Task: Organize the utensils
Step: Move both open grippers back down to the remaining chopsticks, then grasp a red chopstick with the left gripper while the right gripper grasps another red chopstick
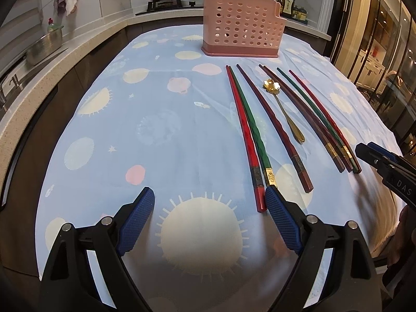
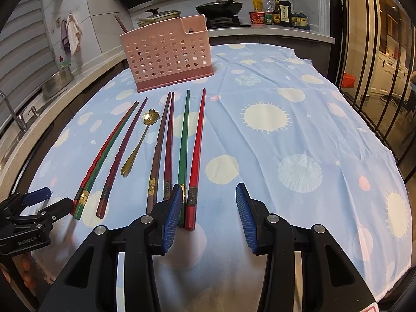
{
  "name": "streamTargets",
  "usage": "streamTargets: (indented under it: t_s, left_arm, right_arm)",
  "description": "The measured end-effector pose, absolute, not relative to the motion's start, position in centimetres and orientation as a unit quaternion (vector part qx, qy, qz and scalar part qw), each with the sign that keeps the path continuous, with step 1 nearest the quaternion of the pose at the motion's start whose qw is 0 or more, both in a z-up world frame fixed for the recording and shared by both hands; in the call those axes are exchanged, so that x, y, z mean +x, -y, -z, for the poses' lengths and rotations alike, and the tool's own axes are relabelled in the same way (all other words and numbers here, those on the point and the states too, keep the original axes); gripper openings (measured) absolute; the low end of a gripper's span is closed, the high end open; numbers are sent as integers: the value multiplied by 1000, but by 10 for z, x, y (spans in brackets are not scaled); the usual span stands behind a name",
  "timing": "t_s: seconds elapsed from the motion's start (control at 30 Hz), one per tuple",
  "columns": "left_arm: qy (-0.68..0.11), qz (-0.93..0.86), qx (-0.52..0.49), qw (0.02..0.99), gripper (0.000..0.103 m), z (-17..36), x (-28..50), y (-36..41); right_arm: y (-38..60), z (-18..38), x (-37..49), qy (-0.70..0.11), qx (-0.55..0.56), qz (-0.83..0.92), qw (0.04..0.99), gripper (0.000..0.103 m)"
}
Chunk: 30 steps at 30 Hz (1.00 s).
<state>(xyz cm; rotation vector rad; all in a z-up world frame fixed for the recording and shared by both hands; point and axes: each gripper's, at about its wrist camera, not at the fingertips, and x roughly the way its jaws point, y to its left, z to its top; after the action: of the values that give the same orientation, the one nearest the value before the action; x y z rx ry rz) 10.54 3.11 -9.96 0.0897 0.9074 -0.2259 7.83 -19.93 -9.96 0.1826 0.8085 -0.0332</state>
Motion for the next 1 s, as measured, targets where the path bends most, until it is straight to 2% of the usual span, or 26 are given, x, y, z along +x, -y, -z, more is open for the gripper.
streamTargets:
  t_s: [0.53, 0.7, 1.0]
  left_arm:
    - [-431, 104, 55, 894, 83, 106, 112, -26]
    - [-428, 101, 58, 896, 83, 107, 112, -25]
    - [-419, 110, 62, 899, 58, 104, 110, -22]
  right_arm:
    - [199, 108, 86, -396, 84, 20, 914, 40]
    - [199, 112, 85, -401, 76, 23, 912, 32]
    - [194, 113, 79, -395, 55, 31, 916, 26]
